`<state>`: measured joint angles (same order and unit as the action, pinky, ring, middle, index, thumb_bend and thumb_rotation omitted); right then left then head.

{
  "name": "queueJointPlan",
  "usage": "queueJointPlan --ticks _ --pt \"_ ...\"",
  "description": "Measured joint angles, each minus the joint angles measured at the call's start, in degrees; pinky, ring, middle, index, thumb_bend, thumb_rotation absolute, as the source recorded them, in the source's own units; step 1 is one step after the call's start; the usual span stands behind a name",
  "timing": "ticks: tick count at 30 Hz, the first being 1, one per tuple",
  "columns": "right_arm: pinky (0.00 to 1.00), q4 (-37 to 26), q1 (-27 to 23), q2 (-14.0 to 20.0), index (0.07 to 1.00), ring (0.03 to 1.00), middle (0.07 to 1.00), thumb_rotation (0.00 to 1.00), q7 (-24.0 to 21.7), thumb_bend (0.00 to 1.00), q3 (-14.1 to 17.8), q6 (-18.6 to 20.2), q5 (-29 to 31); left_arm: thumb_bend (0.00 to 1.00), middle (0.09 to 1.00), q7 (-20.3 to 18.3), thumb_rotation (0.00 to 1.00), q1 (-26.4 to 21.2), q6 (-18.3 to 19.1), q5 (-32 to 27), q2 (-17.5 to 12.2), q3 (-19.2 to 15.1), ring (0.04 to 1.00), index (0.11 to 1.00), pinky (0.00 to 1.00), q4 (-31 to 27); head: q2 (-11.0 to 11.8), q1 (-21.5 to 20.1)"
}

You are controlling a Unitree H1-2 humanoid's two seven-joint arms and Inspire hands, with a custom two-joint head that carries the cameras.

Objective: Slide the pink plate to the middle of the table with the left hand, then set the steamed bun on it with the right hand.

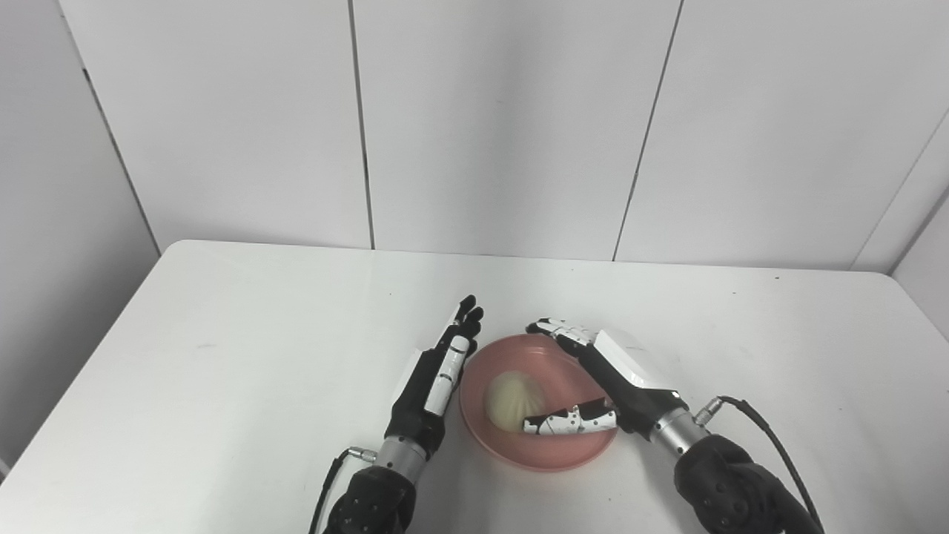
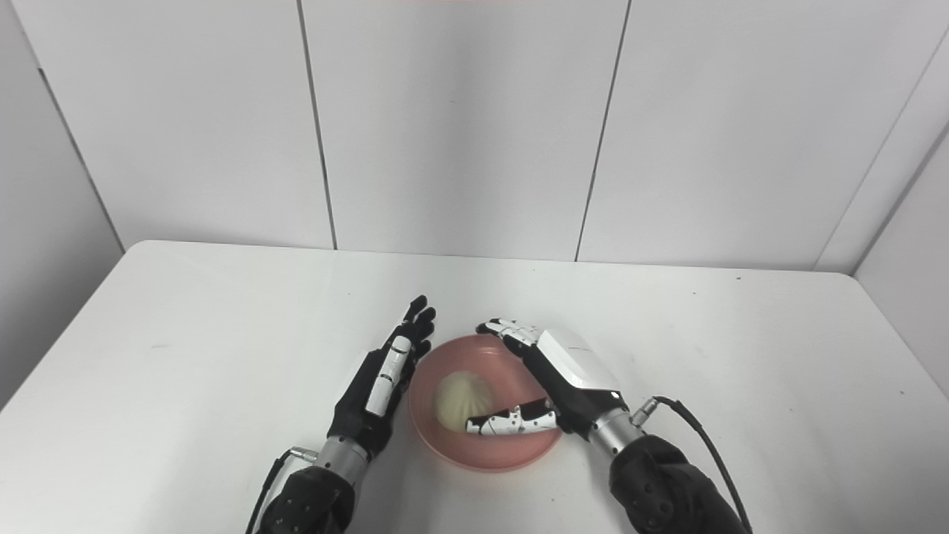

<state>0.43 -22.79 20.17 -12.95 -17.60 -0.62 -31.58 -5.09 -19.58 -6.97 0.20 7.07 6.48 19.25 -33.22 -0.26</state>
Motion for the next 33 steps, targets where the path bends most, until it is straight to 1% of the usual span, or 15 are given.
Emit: queueJointPlan --ticks 2,4,8,12,15,18,20,22,24,25,27,28,30,31,33 --pt "1.0 -1.6 0.2 0.0 0.908 0.998 0.993 0.58 -0.3 0.68 0.1 0.0 0.2 0.55 0.983 0.0 1.0 0.0 0.0 -0.4 0.0 -0.2 0.999 0.961 1.0 0.0 0.0 0.0" --pt "1.0 -2.2 0.4 0.0 0.938 1.0 0.998 0.6 -0.3 0.69 0.8 0.0 0.3 0.56 0.981 0.0 1.0 0.0 0.0 -1.0 0.1 -0.6 0.997 0.963 0.99 0.0 0.0 -0.1" --pt "0.99 -2.1 2.2 -0.1 0.993 1.0 1.0 0.61 0.6 0.7 3.4 -0.1 1.7 0.61 0.982 0.0 1.0 0.0 -0.1 -1.1 0.1 -0.8 1.0 0.967 1.0 0.0 0.0 -0.4" --pt "0.94 -0.9 4.7 -0.7 1.0 1.0 1.0 0.6 4.6 0.68 6.5 -3.0 3.8 0.62 0.975 0.2 1.0 -0.1 -0.3 -1.1 -0.1 -1.2 0.992 0.967 1.0 0.1 0.0 -0.5" --pt "0.94 0.8 5.9 -2.8 1.0 1.0 1.0 0.61 10.0 0.65 9.5 -6.6 4.6 0.6 0.975 1.0 1.0 -0.6 -0.7 -0.4 -0.4 -1.3 0.992 0.967 1.0 0.9 0.1 -0.4" --pt "0.97 3.1 6.0 -4.6 1.0 1.0 1.0 0.65 15.1 0.63 11.9 -10.4 5.5 0.61 0.977 1.1 1.0 -1.0 -0.7 0.2 -0.5 -1.3 0.997 0.965 1.0 1.3 0.1 -0.5" --pt "0.99 3.7 6.3 -5.7 1.0 1.0 1.0 0.74 16.7 0.63 13.7 -11.7 7.1 0.6 0.982 1.5 1.0 -1.1 -0.8 0.4 -0.5 -1.3 1.0 0.971 1.0 1.4 0.0 -0.4" --pt "1.0 4.3 6.4 -7.4 1.0 1.0 1.0 0.8 18.3 0.6 15.9 -12.0 9.9 0.61 0.982 2.1 1.0 -1.1 -0.9 1.3 -0.6 -1.3 1.0 0.971 1.0 1.4 -0.1 -0.5" --pt "1.0 4.4 7.0 -8.8 1.0 1.0 1.0 0.83 18.5 0.58 17.8 -11.9 13.8 0.61 0.985 2.7 1.0 -1.1 -1.1 1.6 -0.7 -1.3 1.0 0.972 1.0 1.4 -0.2 -0.7" --pt "1.0 4.4 7.3 -9.1 1.0 1.0 1.0 0.84 18.3 0.58 18.2 -11.8 15.9 0.62 0.986 2.8 1.0 -1.1 -1.1 1.6 -0.7 -1.3 1.0 0.973 1.0 1.4 -0.2 -0.7" --pt "1.0 4.4 8.1 -9.9 1.0 1.0 1.0 0.84 15.9 0.59 19.2 -10.9 22.2 0.62 0.988 3.2 1.0 -1.1 -1.1 1.7 -0.8 -1.3 1.0 0.974 1.0 1.4 -0.4 -0.7" --pt "1.0 4.4 8.4 -10.1 1.0 1.0 1.0 0.82 14.9 0.63 19.6 -9.9 25.5 0.62 0.989 3.3 1.0 -1.1 -1.1 1.7 -0.8 -1.3 1.0 0.977 1.0 1.4 -0.4 -0.5" --pt "1.0 4.2 8.9 -10.9 1.0 1.0 1.0 0.82 12.3 0.68 21.1 -6.6 32.2 0.62 0.99 3.4 1.0 -1.1 -1.1 1.8 -0.8 -1.3 1.0 0.98 1.0 1.4 -0.6 -0.4" --pt "1.0 3.9 9.2 -11.3 1.0 1.0 1.0 0.82 11.5 0.69 21.8 -4.9 35.2 0.62 0.99 3.4 1.0 -1.1 -1.1 1.8 -0.8 -1.3 1.0 0.98 1.0 1.3 -0.6 -0.4" --pt "1.0 3.7 9.9 -12.0 1.0 1.0 1.0 0.85 10.7 0.69 22.7 -4.0 39.0 0.6 0.991 3.4 1.0 -1.0 -1.1 1.8 -0.9 -1.3 1.0 0.983 1.0 1.2 -0.7 -0.4"
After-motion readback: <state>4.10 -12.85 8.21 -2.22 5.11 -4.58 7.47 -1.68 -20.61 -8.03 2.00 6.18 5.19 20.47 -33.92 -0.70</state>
